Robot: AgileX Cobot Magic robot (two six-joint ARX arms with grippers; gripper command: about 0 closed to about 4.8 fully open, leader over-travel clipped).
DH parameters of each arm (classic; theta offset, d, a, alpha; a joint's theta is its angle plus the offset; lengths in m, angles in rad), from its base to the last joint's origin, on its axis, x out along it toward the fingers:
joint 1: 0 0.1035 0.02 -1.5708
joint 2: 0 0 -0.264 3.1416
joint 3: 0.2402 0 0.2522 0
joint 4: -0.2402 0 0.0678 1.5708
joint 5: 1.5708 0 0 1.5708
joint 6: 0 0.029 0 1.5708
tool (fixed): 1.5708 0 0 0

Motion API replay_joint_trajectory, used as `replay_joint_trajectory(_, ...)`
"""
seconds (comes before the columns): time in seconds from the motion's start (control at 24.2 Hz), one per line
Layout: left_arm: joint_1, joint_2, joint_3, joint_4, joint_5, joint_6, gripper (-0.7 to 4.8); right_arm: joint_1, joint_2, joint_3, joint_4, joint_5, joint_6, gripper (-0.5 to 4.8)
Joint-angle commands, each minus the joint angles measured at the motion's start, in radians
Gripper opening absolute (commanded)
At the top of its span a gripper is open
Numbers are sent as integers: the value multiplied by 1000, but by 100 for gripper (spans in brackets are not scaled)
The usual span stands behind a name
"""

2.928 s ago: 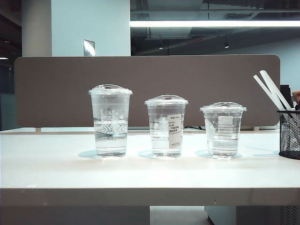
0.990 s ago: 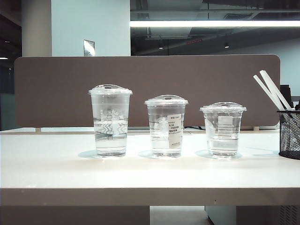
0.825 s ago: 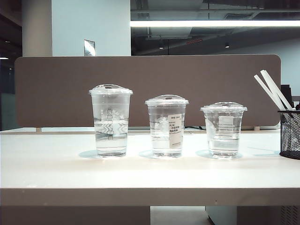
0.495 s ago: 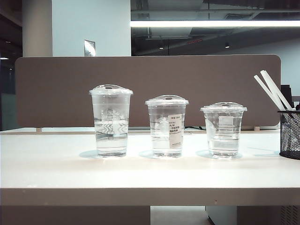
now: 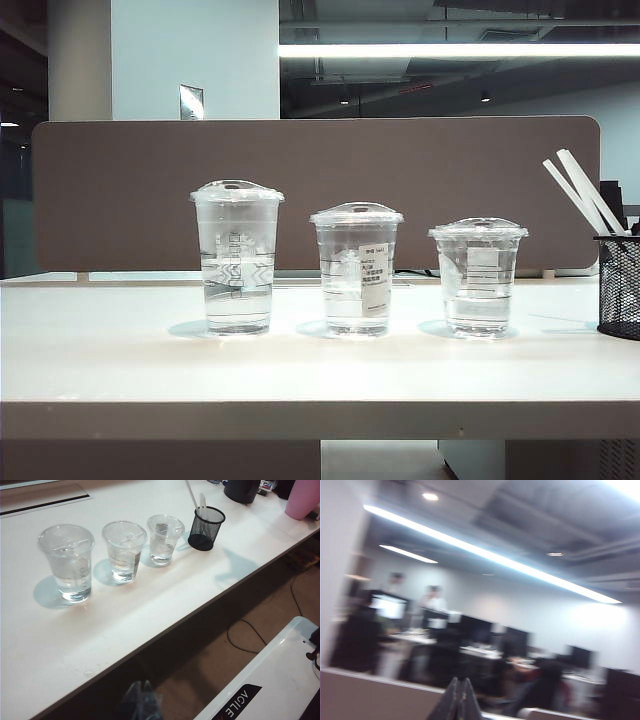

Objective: Pick up the straw and insert it into the large coffee cup.

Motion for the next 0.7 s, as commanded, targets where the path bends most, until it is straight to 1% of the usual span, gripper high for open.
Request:
replay_joint_trajectory(0.04,1,1,3,10,1,0,-5,-92,129,22,-106,-164,192,-1)
replay_joint_trajectory(0.08,1,1,3,9,2,0,-5,-126,171,22,-130,-164,231,-1)
replay_joint_trajectory(0.21,1,-2,3,9,4,0,-5,-180,244,16,-183,-156,312,-1)
replay_joint_trajectory(0.29,1,-2,3,13,4,0,-5,-228,275,-10,-169,-157,333,-1)
replay_joint_trajectory(0.37,1,-2,3,10,8,0,-5,-258,289,-89,-67,-172,332,0)
replay_joint_trajectory(0.45,1,-2,3,10,1,0,-5,-259,303,-234,116,-229,330,0)
replay_joint_trajectory(0.54,1,-2,2,10,2,1,-5,-258,308,-307,179,-271,327,5)
replay_joint_trajectory(0.58,1,-2,3,9,3,0,-5,-256,309,-347,204,-298,321,18)
replay_joint_trajectory(0.7,1,-2,3,10,3,0,-5,-253,330,-434,259,-372,253,40)
